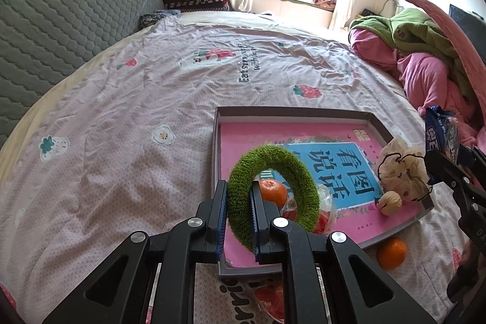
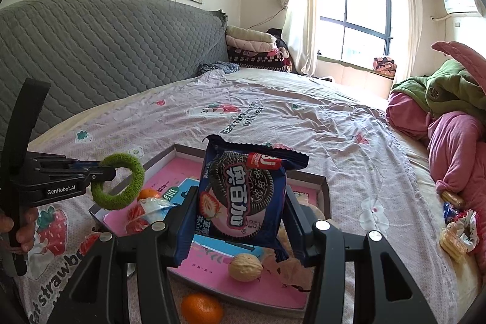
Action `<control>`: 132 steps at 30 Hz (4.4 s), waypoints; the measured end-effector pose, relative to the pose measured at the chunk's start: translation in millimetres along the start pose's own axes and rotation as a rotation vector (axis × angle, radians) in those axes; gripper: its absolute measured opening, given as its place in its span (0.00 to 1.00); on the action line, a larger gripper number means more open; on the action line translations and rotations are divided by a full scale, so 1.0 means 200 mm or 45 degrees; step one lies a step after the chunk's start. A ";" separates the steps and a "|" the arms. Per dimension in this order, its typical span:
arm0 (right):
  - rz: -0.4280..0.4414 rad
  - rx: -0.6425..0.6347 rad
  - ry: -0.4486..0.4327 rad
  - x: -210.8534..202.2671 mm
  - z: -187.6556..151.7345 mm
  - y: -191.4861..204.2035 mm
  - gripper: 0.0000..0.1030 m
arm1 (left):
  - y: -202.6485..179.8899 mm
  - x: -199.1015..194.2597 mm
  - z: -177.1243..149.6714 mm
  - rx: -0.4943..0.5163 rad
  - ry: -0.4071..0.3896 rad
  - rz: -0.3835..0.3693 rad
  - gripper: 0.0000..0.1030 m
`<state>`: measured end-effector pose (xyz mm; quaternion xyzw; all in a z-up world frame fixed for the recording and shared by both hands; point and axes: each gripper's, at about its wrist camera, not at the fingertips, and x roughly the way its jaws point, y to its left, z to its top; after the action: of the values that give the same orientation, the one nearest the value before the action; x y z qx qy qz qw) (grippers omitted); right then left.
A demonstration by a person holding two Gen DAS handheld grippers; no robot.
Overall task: Organize objects
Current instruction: 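Lift and carry the cookie packet over the box with the right tool while the left tool carries the ring, then open the right tool to drop the packet in the box while the left tool releases the ring, then move the left tool to the red-wrapped egg while the right tool approaches the orange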
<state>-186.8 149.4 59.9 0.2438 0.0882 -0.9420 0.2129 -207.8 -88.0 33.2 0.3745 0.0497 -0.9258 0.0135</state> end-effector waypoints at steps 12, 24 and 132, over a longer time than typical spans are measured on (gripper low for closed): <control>0.019 -0.011 0.082 0.10 -0.07 0.02 0.51 | -0.03 0.08 -0.05 0.041 0.044 0.023 0.13; 0.063 -0.039 0.230 0.24 -0.20 0.08 0.51 | -0.11 0.14 -0.10 0.099 0.087 -0.008 0.13; 0.052 0.099 0.245 -0.11 -0.34 0.08 0.64 | -0.15 -0.13 -0.32 0.098 0.058 -0.105 0.59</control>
<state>-133.4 161.0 10.8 0.3431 0.0668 -0.9124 0.2130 -147.2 -51.2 7.9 0.3934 0.0296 -0.9180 -0.0403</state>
